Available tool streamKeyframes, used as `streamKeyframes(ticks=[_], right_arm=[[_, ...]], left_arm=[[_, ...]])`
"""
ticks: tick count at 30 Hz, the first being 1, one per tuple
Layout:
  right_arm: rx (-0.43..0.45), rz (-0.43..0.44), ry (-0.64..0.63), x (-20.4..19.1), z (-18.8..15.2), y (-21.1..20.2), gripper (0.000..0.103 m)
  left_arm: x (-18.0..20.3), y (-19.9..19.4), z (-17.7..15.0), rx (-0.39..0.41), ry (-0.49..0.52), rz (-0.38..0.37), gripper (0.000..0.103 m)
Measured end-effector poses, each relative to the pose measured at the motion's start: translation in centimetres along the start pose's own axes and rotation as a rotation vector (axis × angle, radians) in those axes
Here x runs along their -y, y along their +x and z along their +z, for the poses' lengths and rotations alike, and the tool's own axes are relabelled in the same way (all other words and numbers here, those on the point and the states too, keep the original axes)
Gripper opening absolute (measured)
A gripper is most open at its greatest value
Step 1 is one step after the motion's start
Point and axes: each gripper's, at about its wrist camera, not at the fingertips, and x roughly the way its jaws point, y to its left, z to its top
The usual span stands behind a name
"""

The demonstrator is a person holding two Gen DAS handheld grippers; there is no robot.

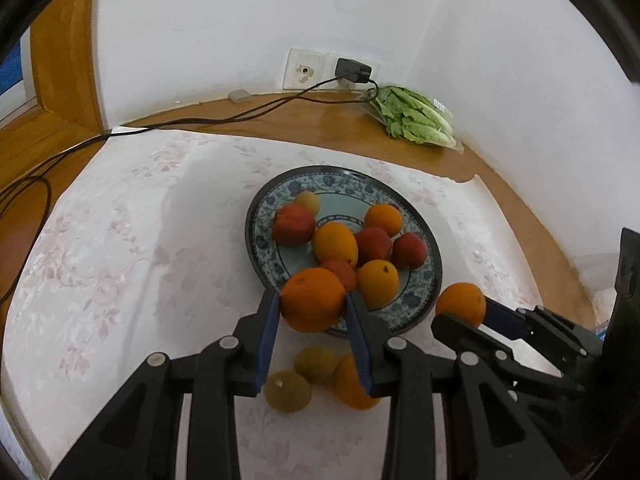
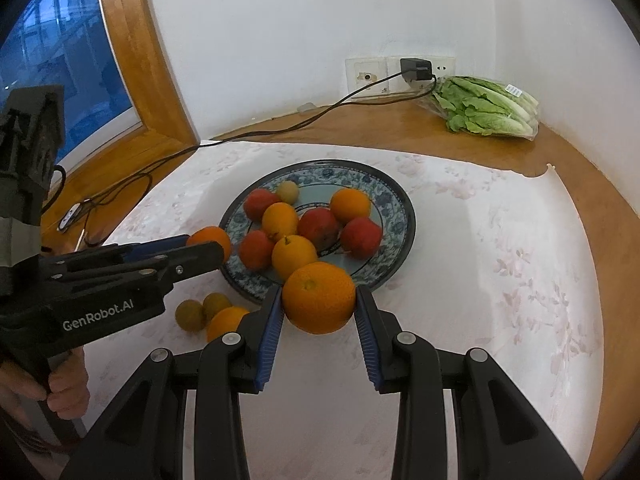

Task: Organize fruits
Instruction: 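Lift and carry the orange with the right tool while the left tool carries its orange over the plate, then lower the orange onto the plate and open the right tool while the left tool releases its orange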

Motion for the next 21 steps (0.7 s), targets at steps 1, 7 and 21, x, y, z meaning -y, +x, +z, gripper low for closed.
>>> streamKeyframes(ticks=[1,7,21], right_arm=[[-0.001,0.000,0.001,0.1,0.1,0.2,0.037],[-0.012,-0.002,-0.004,0.3,0.3,1.2,0.037],[-0.025,-0.016,-0.014,0.4,0.5,2.7,0.037]], left_arm=[[0.0,0.2,0.1,-0.002,0.001,0.000,0.035],[-0.2,1.2,0.4,-0.004,-0.001,-0.002,0.035],[-0.6,2.4,0.9,0.007,0.002,0.006,0.035]])
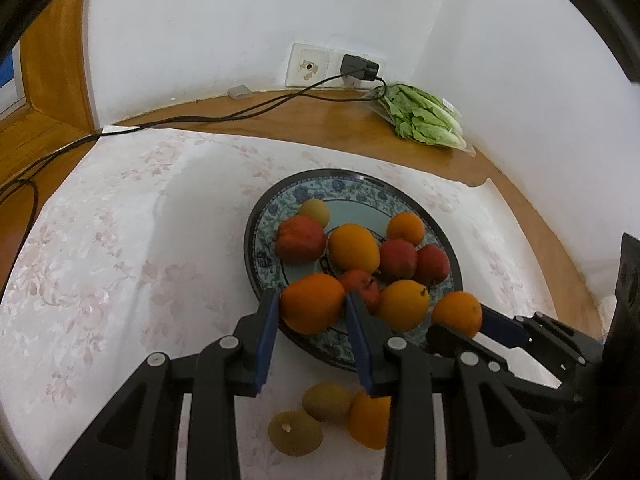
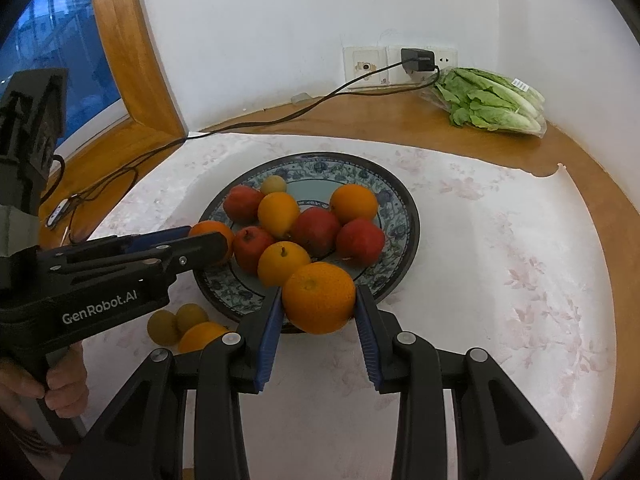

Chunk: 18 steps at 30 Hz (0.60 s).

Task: Organize fruits
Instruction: 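Lower the orange onto the plate and open the right tool while the left tool releases its orange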

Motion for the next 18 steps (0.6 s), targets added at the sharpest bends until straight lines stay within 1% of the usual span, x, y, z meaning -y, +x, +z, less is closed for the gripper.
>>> streamKeyframes(ticks=[11,13,15,16,18], right_arm=[[0.007,-0.010,-0.019,-0.31,0.18,0.30,0.037],[0.008,-0.009,-0.018,-0.28,0.16,0.29,0.038],[0.011,-0.008,-0.014,-0.25,0.18,0.25,0.041],[0.014,-0.009,-0.012,-0.20,0.23,0.21,0.046],[0.019,-0.012,-0.009,-0.13,0.27,0.09,0.047]], left_arm=[[0.03,0.10,0.02,0.003,0.004,0.005,0.035],[0.05,0.07,0.00,0.000,0.006,0.005,0.037],[0.17,-0.05,-0.03,-0.001,0.009,0.003,0.042],[0.26,-0.17,-0.06,0.001,0.011,0.004,0.044],[0.41,-0.45,-0.12,0.006,0.017,0.006,0.048]])
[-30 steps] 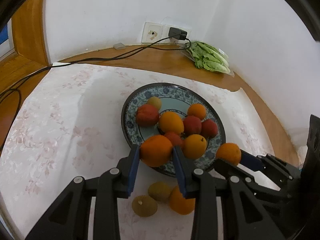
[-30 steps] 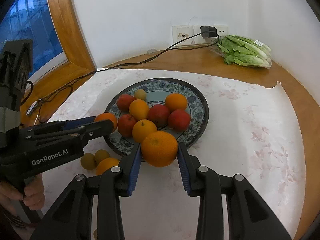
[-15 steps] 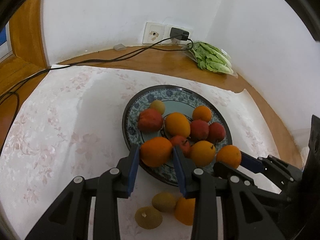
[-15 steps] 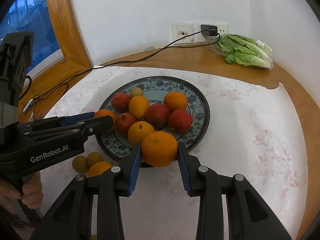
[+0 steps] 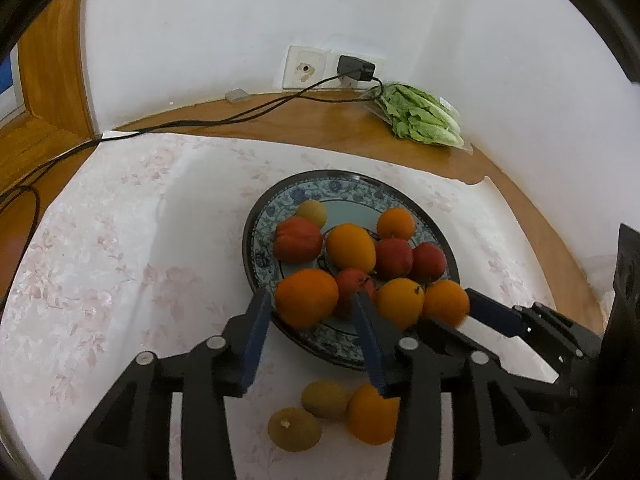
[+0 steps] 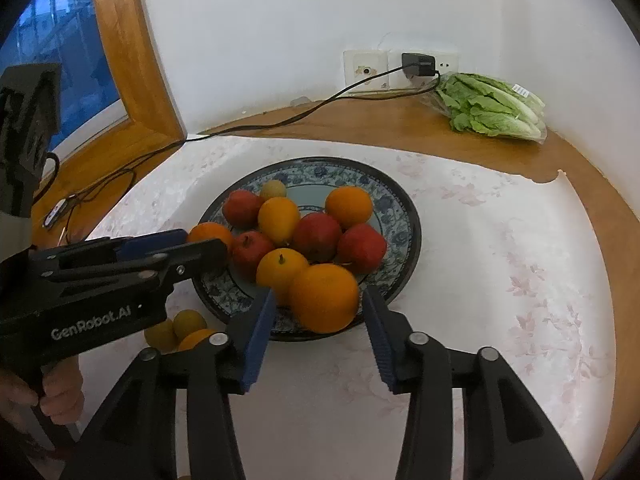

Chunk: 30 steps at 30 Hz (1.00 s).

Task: Organize fruits
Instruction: 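Lower the orange onto the plate and open the right tool while the left tool releases its orange, then withdraw both open tools from the plate toward the remaining loose fruits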

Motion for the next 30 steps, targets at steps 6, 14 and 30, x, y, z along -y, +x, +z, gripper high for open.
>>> streamKeyframes(ticks=[6,14,30], right_arm=[[0.008,-0.012,0.011,0.3,-0.1,-0.5,0.048],[0.027,-0.011,0.022,0.2,-0.2,-2.0,0.048],[0.029,-0.010,0.041,-0.7,-1.4,-3.6,0.048]], left_arm=[[0.1,-0.8,-0.2,0.004,0.004,0.006,0.054],[-0.4,-2.2,-0.6,0.001,0.000,0.017,0.055],[-2.2,-4.1,-3.0,-0.025,-0.045,0.029,0.055]])
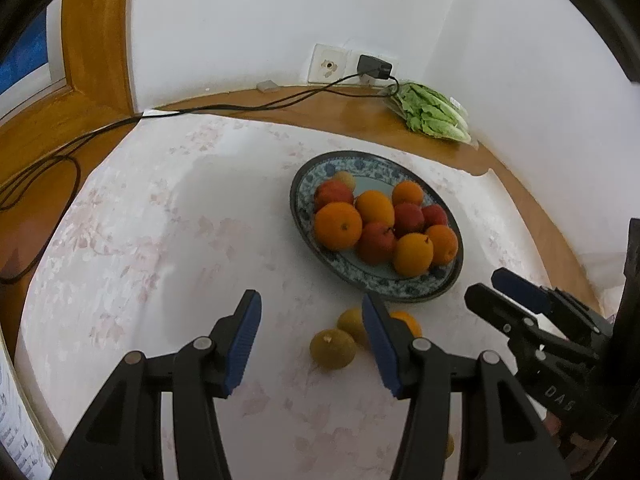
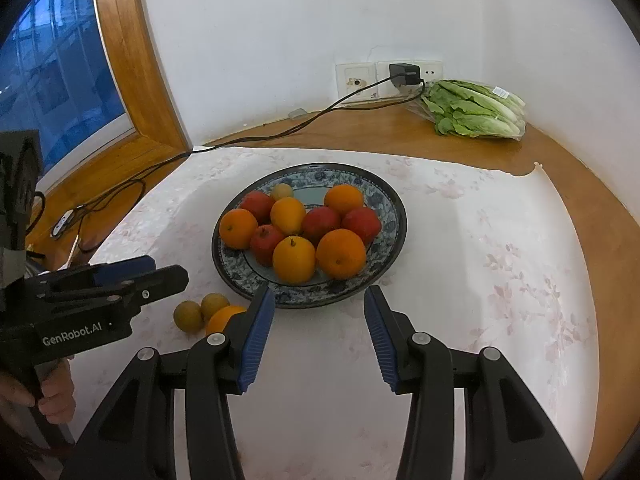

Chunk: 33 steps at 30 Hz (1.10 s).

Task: Organize fruits
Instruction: 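Withdraw both open tools from the plate toward the remaining loose fruits, then grasp an orange with the right tool while the left tool grasps a brownish round fruit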

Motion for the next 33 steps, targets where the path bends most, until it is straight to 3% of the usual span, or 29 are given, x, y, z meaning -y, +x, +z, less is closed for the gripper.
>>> streamKeyframes(ticks=[22,30,33], right_arm=[[-0.033,0.014,0.005,-1.5,-1.1,-0.3,0.048],[-0.055,0.032,0.010,-1.9,-1.4,0.3,0.048],[-0.064,0.038,0.010,-2.2,-1.4,0.5,0.048]], left_arm=[[0.1,1.2,-2.5,-0.056,0.016,-0.020,0.055],[0.5,1.5,-2.7,-0.063,0.033,-0.070,0.029],[0.5,1.5,-2.7,-0.059,0.035,-0.059,0.029]])
